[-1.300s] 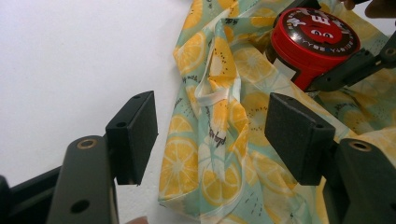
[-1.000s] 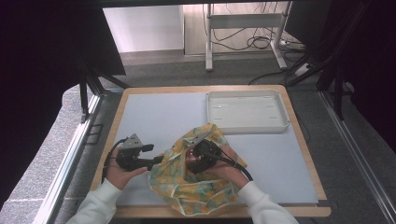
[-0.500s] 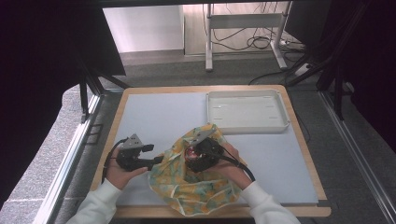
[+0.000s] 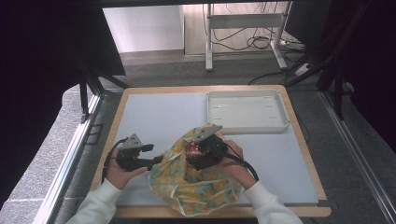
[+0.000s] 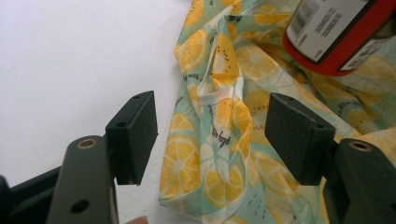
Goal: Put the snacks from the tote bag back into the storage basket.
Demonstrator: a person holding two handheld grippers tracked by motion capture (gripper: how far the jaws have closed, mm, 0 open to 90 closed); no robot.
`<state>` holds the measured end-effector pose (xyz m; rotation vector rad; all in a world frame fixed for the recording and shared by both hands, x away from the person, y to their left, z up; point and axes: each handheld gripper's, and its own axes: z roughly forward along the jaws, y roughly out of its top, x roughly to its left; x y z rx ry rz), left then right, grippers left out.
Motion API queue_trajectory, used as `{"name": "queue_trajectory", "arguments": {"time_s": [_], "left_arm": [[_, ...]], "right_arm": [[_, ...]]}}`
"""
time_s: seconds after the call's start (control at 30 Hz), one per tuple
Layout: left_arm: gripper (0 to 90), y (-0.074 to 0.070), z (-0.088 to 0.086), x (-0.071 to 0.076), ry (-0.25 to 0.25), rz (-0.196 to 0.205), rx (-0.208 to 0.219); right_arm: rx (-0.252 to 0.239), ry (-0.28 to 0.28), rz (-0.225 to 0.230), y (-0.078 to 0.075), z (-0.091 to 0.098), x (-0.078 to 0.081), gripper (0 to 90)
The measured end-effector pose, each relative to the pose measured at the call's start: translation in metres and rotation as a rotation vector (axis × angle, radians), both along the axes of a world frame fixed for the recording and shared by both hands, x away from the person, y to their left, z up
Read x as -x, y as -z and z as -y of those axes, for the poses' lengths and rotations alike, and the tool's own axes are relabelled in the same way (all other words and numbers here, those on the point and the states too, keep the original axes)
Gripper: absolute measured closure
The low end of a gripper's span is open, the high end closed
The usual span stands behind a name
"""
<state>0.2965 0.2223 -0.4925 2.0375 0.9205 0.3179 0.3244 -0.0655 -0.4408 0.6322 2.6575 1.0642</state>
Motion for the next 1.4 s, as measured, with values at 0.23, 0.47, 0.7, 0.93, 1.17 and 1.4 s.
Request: {"name": "queue_trajectory", "arguments": {"time_s": [0.23, 0.47, 0.7, 0.93, 1.17, 1.4], "left_arm": [[35.1, 0.001, 0.000, -0.001, -0.002, -0.003, -0.003], [35.1, 0.001, 0.001, -0.001, -0.001, -0.007, -0.004], [35.0, 0.001, 0.002, -0.001, 0.003, -0.009, -0.005], [35.0, 0.002, 0.002, -0.001, 0.002, -0.014, -0.002], [35.0, 0.003, 0.002, -0.001, 0.005, -0.018, 0.003], [34.8, 0.002, 0.002, -0.002, 0.010, -0.017, 0.013]], "right_arm": [[-0.022, -0.002, 0.008, -0.008, 0.004, 0.001, 25.2], [-0.038, -0.008, 0.007, -0.015, 0.007, 0.002, 25.2], [-0.069, -0.002, 0.020, -0.025, 0.014, 0.001, 25.3], [-0.081, 0.006, 0.026, -0.031, 0.019, -0.002, 25.3], [-0.092, 0.023, 0.028, -0.035, 0.024, -0.008, 25.3], [-0.097, 0.037, 0.031, -0.040, 0.025, -0.015, 25.3]]}}
